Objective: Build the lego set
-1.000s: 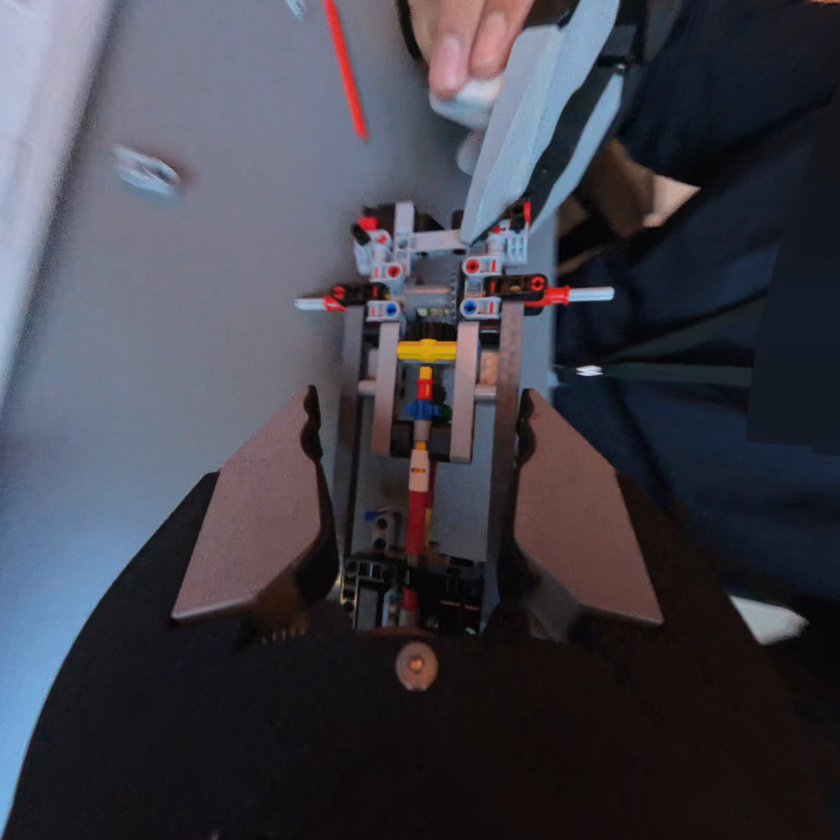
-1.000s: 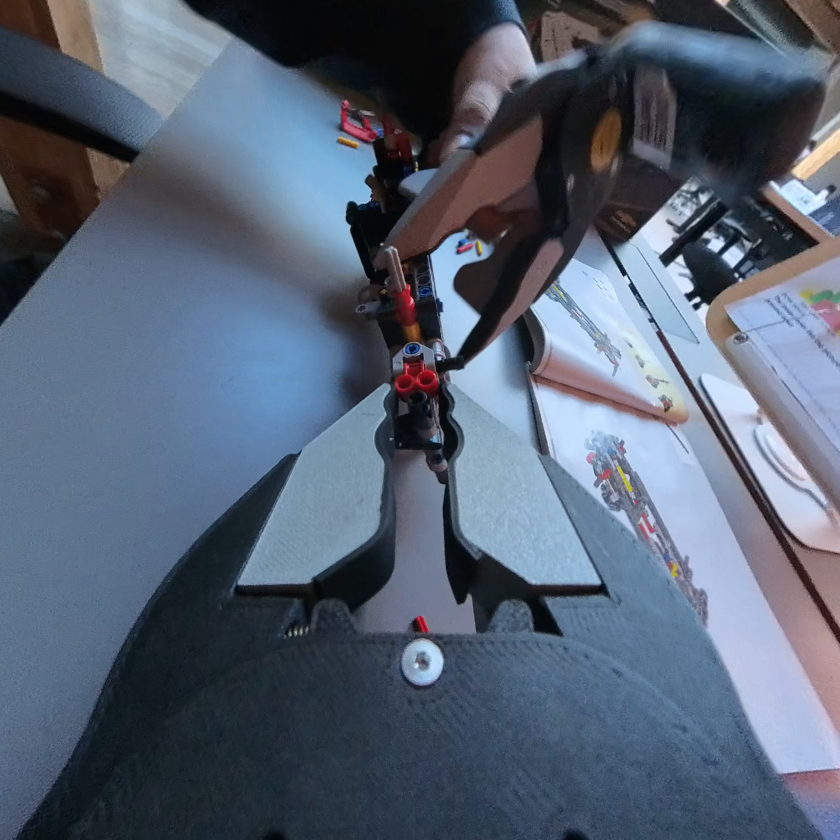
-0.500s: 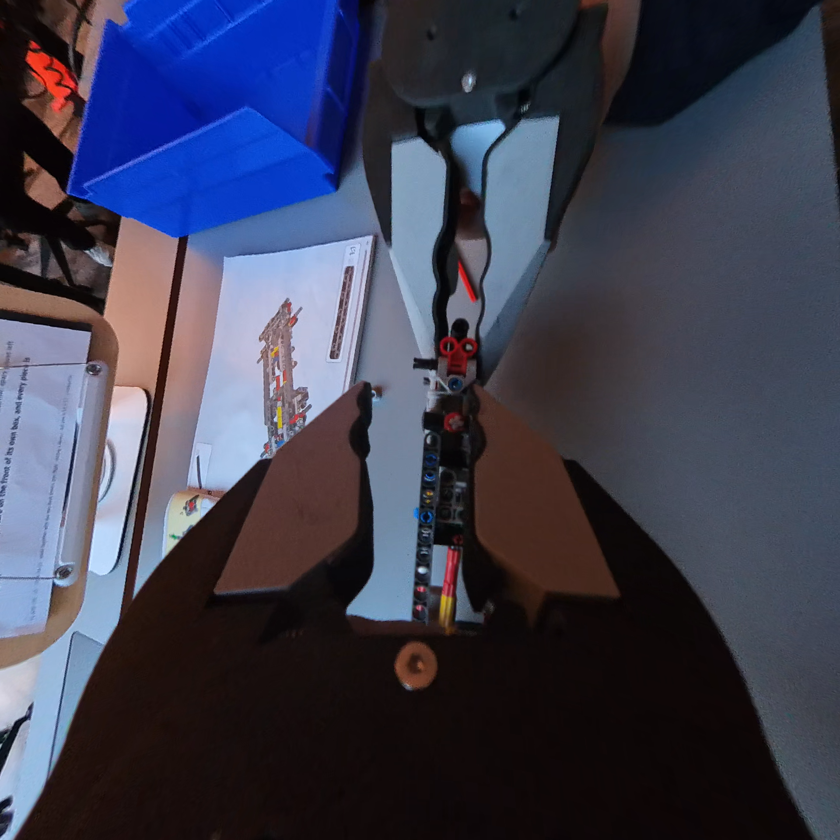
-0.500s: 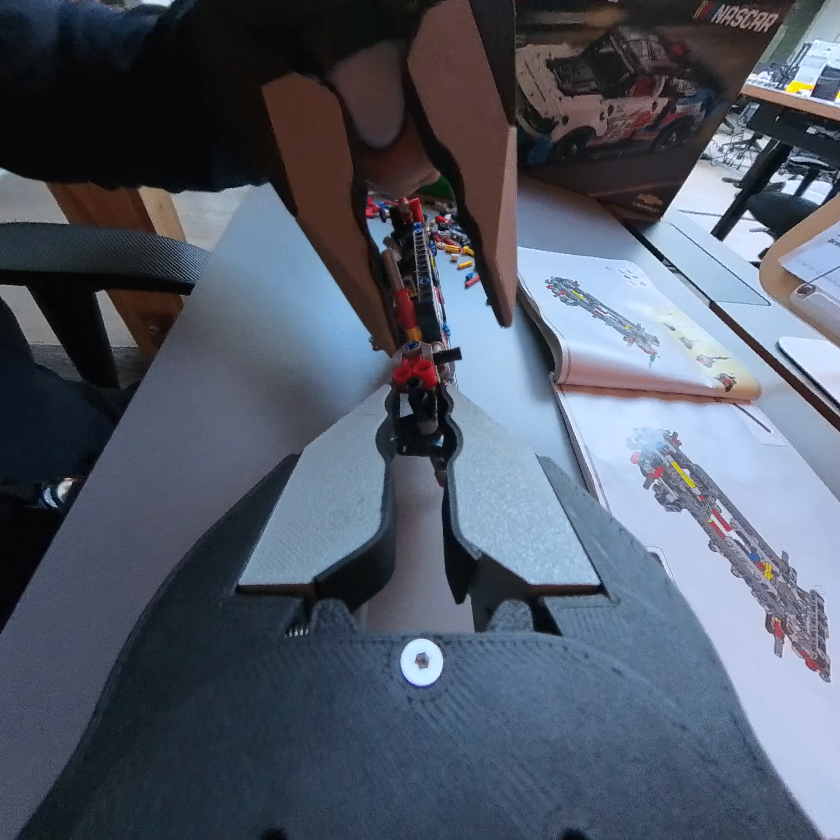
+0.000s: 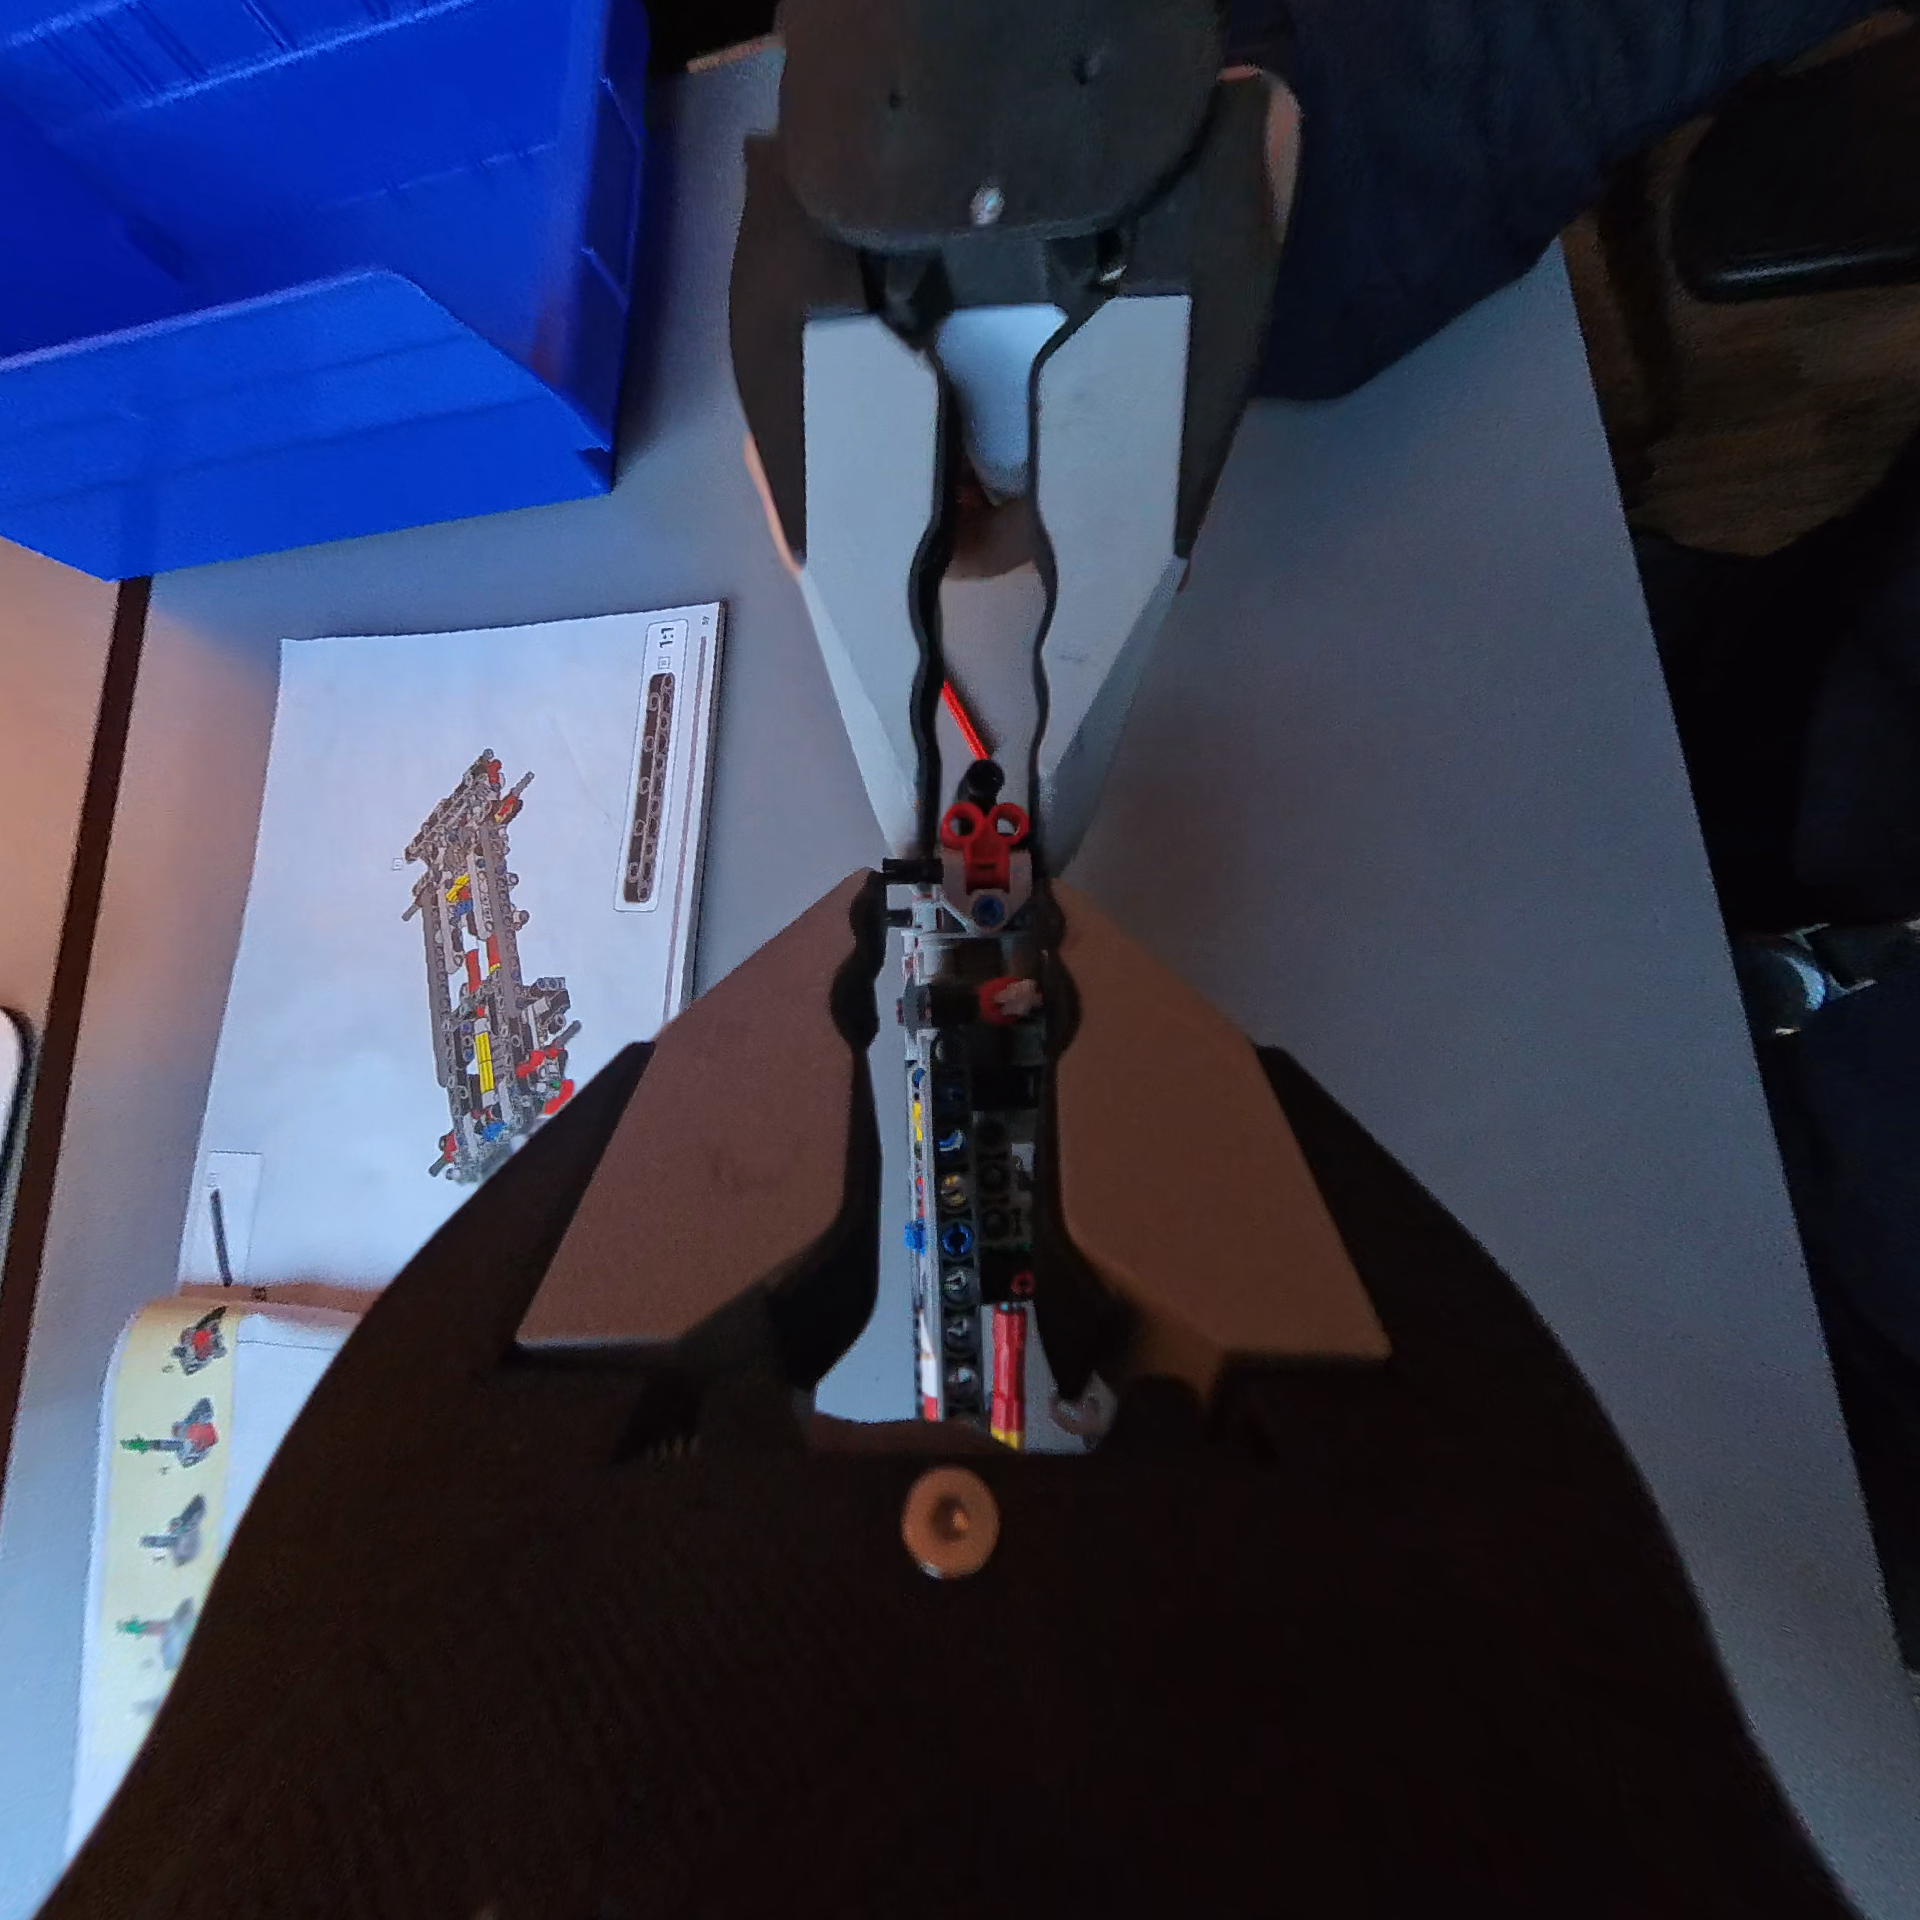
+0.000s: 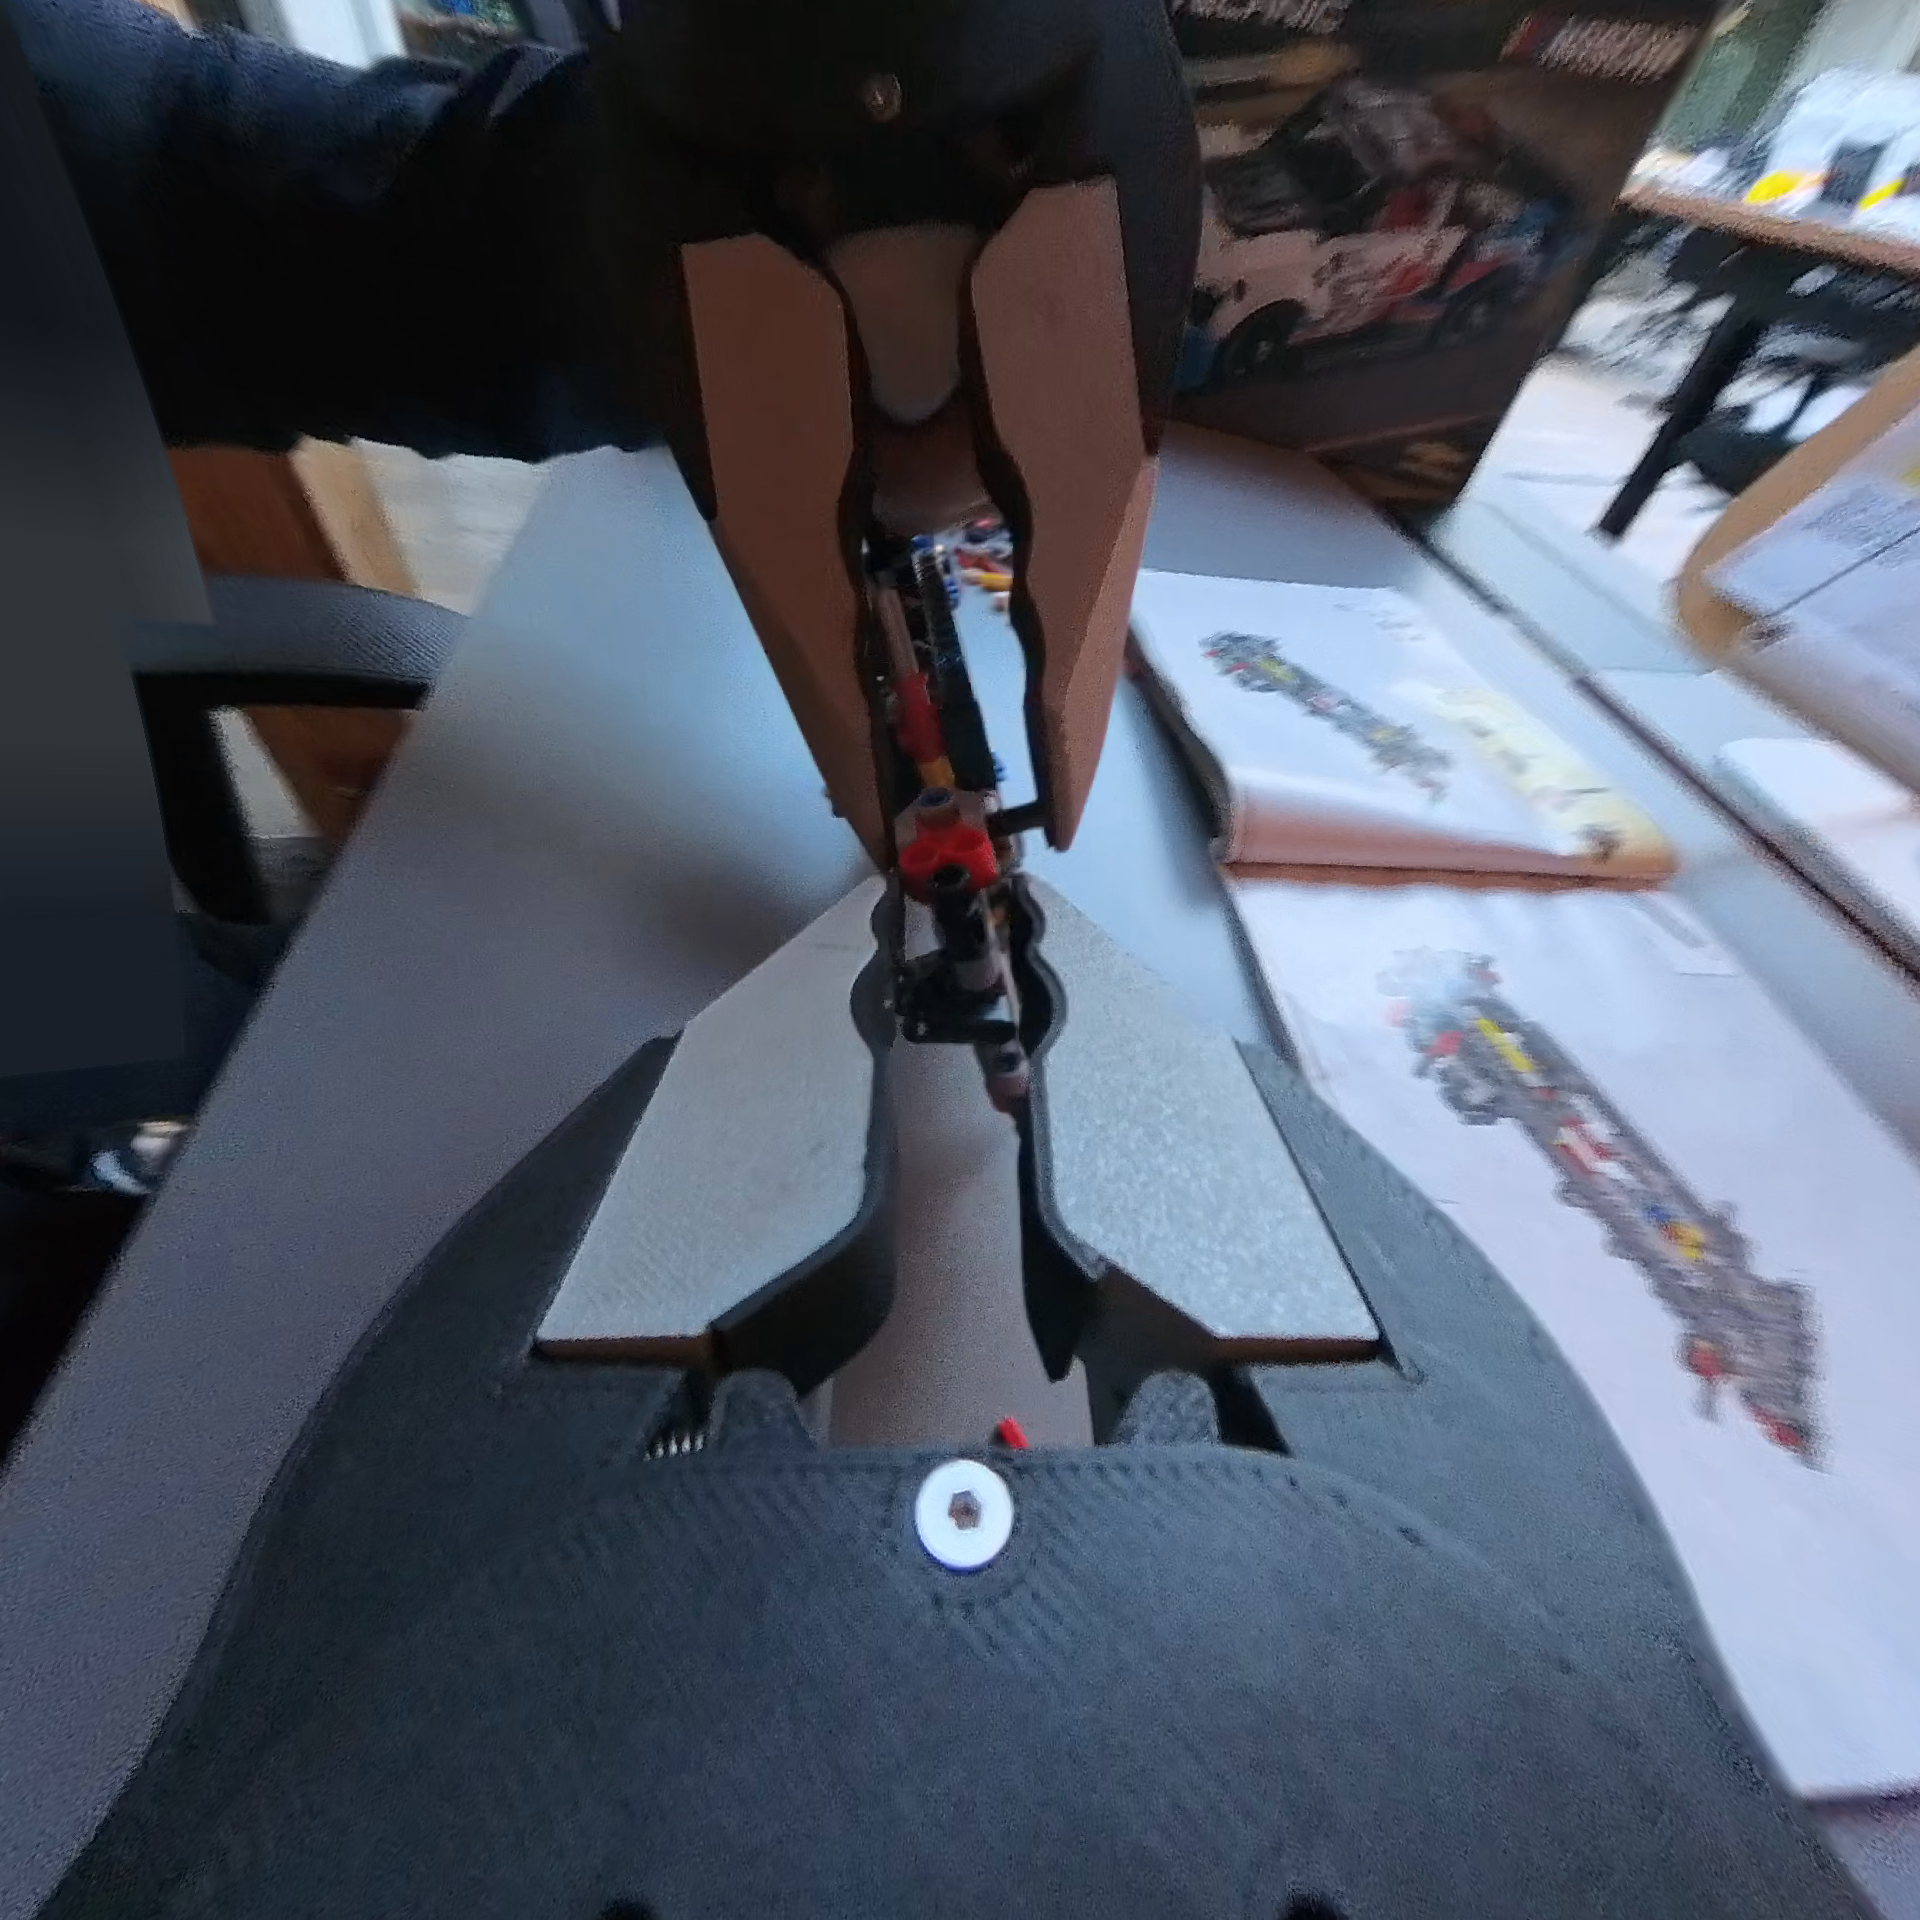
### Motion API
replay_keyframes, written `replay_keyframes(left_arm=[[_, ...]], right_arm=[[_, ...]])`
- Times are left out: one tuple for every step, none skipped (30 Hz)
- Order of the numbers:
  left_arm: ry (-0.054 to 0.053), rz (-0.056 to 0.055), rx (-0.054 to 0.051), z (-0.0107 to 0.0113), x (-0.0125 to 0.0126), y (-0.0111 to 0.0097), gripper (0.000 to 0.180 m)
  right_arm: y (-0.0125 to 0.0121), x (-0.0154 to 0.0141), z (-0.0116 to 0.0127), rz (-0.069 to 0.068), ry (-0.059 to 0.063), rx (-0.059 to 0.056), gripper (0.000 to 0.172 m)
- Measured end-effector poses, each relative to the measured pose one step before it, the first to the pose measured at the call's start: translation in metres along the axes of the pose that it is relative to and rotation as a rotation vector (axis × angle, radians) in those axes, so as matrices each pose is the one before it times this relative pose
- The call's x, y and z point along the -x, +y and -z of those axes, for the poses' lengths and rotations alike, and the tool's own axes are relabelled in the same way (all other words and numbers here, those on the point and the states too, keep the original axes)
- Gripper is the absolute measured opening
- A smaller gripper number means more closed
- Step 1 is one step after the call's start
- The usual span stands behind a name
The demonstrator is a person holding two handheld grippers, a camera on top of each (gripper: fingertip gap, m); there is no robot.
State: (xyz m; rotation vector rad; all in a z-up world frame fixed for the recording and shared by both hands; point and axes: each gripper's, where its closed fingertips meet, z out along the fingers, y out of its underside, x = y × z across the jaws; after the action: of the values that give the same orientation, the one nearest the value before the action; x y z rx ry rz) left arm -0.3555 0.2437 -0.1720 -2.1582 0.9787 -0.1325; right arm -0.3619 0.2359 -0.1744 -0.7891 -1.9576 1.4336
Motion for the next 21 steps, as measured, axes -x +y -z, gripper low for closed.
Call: replay_keyframes(left_arm=[[0.0116,0.0119,-0.0033,-0.0005,0.00021,0.00091,0.024],[0.0064,0.0093,-0.0046,-0.00044,0.00008,0.0007,0.024],[-0.002,0.008,-0.0018,-0.00041,0.0007,0.00029,0.024],[0.0022,0.0,-0.0003,-0.00038,-0.00091,-0.00027,0.024],[0.0057,-0.0046,0.0026,-0.00074,-0.00211,-0.00026,0.024],[0.0029,-0.0084,0.0044,-0.00092,-0.00199,-0.00003,0.024],[-0.0019,-0.0078,0.0067,-0.00117,-0.00141,0.00026,0.024],[-0.0057,-0.0075,0.0095,-0.00109,-0.00069,0.00113,0.024],[-0.0041,-0.0001,0.0012,-0.00057,-0.00053,0.0002,0.024],[0.0027,0.0083,-0.0024,-0.00001,-0.00116,-0.00038,0.024],[0.002,0.0054,-0.0027,0.00025,-0.0012,-0.0002,0.024],[-0.0094,-0.0027,-0.0045,0.00043,-0.0004,-0.00004,0.024],[-0.0165,-0.0116,-0.0065,0.00022,-0.0003,0.00018,0.024],[-0.0157,-0.0072,-0.0044,0.00007,-0.00063,0.00038,0.024],[-0.0171,-0.0058,-0.0035,0.00008,-0.00074,0.0003,0.024],[-0.0148,-0.0153,-0.0022,-0.00003,-0.00156,0.00065,0.023],[-0.0106,-0.0232,0.0042,-0.0001,-0.00243,0.00128,0.023],[-0.0118,-0.023,0.0136,-0.00049,-0.00183,0.00223,0.023],[-0.018,-0.0177,0.019,-0.00087,-0.0002,0.00264,0.023],[-0.012,-0.0156,0.0183,-0.00107,-0.00031,0.00252,0.023],[-0.009,-0.012,0.0153,-0.00084,-0.00015,0.00202,0.023]], right_arm=[[-0.00303,-0.00315,0.00288,0.0474,0.0432,-0.0086,0.019],[-0.00431,-0.00265,0.00298,0.041,0.0384,-0.018,0.025],[-0.00401,-0.0012,0.00211,0.0303,0.0243,-0.019,0.026],[-0.00251,0.00095,0.0007,0.0229,0.0062,-0.0138,0.027],[0.00049,0.0024,-0.00049,0.0224,-0.0053,0.0011,0.028],[0.00264,0.00217,-0.0012,0.0237,-0.0049,0.0129,0.028],[0.00254,0.00192,-0.00083,0.0251,-0.0036,0.0097,0.027],[0.00108,0.00052,0.00004,0.0178,0.0021,-0.0019,0.029],[0.0003,0.00076,0.00026,0.0078,-0.0024,-0.0047,0.029],[-0.00073,0.00168,0.00021,0.0071,-0.008,-0.0099,0.028],[-0.00065,0.00209,-0.00001,0.0092,-0.0082,-0.0116,0.026],[-0.00031,0.00102,-0.00014,0.0048,-0.002,-0.0101,0.024],[0.00004,0.00115,-0.00017,0.0039,-0.0042,-0.008,0.024],[0.0001,0.00137,-0.00025,0.0027,-0.0055,-0.0058,0.023],[0.00015,0.00171,-0.0003,0.0031,-0.0072,-0.0049,0.023],[0.00006,0.0023,-0.00058,0.0072,-0.0084,-0.0046,0.023],[0.00058,0.00282,-0.00116,0.0037,-0.011,-0.0034,0.023],[0.00154,0.00199,-0.00159,0.0001,-0.0065,-0.0011,0.023],[0.00228,0.00063,-0.00168,0.0045,0.0031,0.0024,0.023],[0.002,0.00073,-0.00133,0.01,0.002,0.0053,0.023],[0.00158,0.00023,-0.00136,0.009,0.006,0.0056,0.023]])
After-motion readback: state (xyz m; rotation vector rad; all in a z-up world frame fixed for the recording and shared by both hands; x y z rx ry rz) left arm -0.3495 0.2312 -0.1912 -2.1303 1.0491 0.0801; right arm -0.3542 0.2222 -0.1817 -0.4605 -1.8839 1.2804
